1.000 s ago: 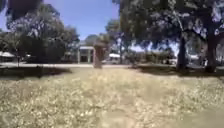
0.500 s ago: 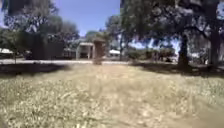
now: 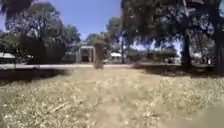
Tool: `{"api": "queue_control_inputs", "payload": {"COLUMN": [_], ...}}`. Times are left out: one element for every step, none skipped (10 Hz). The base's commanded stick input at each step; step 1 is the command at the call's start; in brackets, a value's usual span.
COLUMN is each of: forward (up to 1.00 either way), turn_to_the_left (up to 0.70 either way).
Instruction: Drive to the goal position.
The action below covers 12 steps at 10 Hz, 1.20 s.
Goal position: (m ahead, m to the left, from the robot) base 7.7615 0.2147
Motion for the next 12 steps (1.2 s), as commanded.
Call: {"api": "queue_control_inputs", "payload": {"forward": [0.70,0.70,0.70,0.70,0.70,0.70,0.70,0.70,0.70,0.70,0.70,0.70], "turn_to_the_left": [0.00,0.00,0.00,0.00,0.00,0.00,0.00,-0.10,-0.35,-0.35,0.00,0.00]}}
